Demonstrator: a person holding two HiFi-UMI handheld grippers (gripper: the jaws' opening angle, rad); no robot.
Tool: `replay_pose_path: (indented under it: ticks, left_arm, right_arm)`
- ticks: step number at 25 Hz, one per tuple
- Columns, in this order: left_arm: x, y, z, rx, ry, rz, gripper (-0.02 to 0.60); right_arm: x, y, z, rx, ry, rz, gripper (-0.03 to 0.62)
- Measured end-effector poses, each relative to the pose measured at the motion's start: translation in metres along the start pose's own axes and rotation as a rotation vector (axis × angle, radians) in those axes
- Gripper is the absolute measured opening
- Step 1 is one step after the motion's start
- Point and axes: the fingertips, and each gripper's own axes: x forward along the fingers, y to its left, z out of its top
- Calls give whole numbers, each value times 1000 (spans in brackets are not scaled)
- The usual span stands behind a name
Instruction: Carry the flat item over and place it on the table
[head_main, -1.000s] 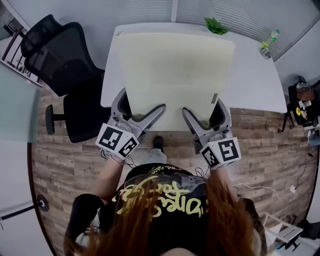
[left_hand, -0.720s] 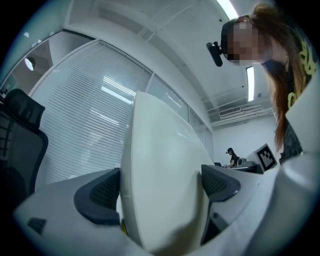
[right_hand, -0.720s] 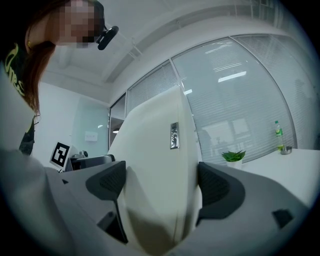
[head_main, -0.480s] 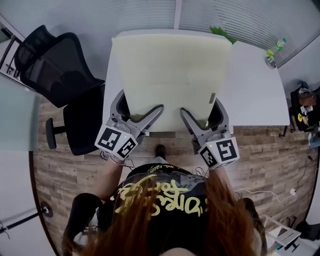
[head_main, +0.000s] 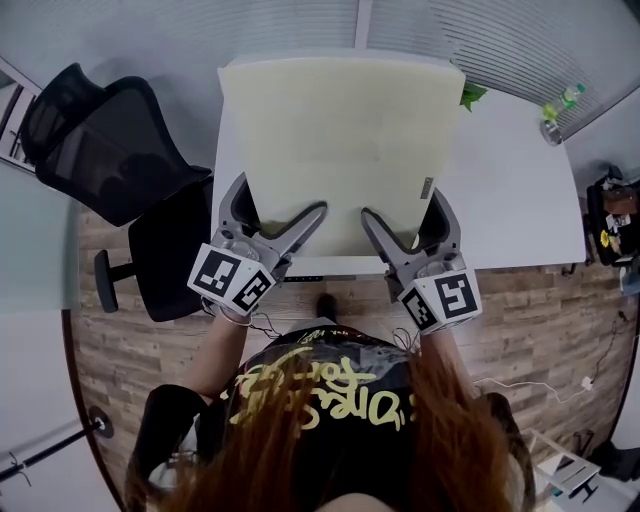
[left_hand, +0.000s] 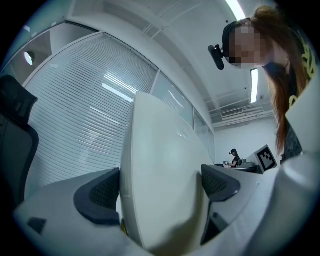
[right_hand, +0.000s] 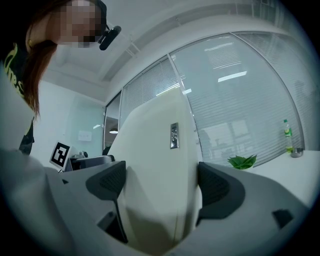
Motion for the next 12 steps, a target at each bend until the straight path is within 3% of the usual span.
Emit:
replay_pose_path:
  ticks: [12]
  left_arm:
    - [11, 5, 3, 9, -19, 47, 502]
  right_arm:
    - [15, -13, 4, -6, 4, 50, 434]
